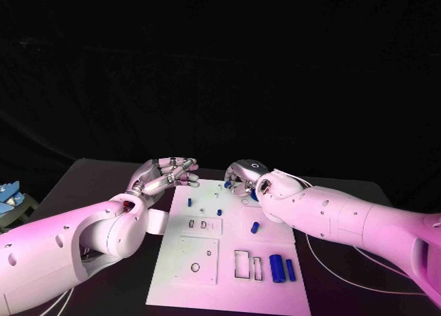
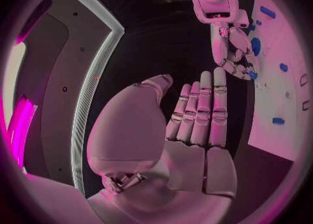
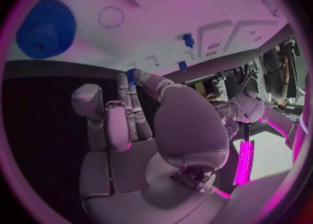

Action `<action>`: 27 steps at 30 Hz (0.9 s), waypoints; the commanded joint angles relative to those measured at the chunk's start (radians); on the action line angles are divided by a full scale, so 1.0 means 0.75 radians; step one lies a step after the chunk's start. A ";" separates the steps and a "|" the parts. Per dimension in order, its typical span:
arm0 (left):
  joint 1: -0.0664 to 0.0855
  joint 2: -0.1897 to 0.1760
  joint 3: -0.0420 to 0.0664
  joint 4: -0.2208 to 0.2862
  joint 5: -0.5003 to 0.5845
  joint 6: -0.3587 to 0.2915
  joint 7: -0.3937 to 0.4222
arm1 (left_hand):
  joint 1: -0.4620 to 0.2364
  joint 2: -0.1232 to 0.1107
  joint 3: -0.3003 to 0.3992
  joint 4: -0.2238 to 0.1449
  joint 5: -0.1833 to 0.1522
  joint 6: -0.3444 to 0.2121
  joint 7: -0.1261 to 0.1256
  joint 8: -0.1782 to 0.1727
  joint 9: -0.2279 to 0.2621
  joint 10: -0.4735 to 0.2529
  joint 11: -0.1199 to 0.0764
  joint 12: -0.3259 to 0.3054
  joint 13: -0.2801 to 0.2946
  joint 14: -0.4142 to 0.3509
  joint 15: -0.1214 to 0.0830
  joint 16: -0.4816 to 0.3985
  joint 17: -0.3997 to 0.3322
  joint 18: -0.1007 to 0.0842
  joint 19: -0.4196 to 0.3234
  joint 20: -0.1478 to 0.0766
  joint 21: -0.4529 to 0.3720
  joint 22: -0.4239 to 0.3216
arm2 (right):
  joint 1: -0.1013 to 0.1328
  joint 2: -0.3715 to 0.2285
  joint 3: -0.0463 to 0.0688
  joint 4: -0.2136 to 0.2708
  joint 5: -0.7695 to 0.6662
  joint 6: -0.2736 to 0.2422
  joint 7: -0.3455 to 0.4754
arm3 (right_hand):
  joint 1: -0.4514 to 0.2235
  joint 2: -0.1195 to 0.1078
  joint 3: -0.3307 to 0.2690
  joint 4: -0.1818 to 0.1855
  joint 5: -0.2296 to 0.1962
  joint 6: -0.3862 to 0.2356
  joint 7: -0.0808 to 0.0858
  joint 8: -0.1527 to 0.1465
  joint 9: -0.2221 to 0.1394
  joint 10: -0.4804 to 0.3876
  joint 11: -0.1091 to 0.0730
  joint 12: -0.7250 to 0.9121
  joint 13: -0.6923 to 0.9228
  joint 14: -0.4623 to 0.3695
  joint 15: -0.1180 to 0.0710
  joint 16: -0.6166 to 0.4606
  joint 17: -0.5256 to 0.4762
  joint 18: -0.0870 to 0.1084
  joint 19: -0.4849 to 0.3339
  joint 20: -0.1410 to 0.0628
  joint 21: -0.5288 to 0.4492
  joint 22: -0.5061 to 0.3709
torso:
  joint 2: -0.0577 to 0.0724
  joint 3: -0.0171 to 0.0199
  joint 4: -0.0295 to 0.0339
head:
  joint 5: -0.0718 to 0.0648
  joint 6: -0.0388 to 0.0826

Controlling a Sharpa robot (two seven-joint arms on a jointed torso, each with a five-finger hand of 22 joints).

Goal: Assemble the parts on the task board

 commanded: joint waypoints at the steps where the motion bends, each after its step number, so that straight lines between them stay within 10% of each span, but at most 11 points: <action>1: 0.004 0.003 0.002 0.005 0.004 0.018 0.005 | -0.006 0.012 0.007 -0.002 -0.007 -0.009 0.021 -0.007 -0.001 -0.009 0.000 -0.009 -0.001 -0.012 0.001 -0.006 0.002 0.010 -0.005 0.006 0.005 0.001 | -0.004 0.007 0.000 -0.007 0.000 -0.012 0.009 | -0.004 0.005 -0.002 0.002 0.008 0.001 -0.001 0.009 0.033 -0.002 0.002 0.001 0.001 0.046 -0.009 0.005 0.001 -0.025 0.002 -0.009 0.007 0.001 | 0.008 -0.0036 0.0041 | 0.003 0.001; 27: 0.007 0.002 0.003 0.000 0.004 0.020 0.004 | -0.006 0.013 0.009 -0.005 -0.008 -0.010 0.022 -0.009 -0.002 -0.011 0.001 -0.008 0.000 -0.012 0.002 -0.008 0.004 0.010 -0.008 0.007 0.008 0.003 | -0.006 0.023 0.010 -0.012 -0.001 -0.105 -0.023 | -0.007 0.003 -0.003 0.004 0.008 -0.003 0.001 0.009 0.037 -0.005 0.003 -0.001 0.001 0.049 -0.007 0.012 0.015 -0.030 0.012 -0.009 0.023 0.025 | 0.020 -0.0128 0.0058 | 0.008 0.001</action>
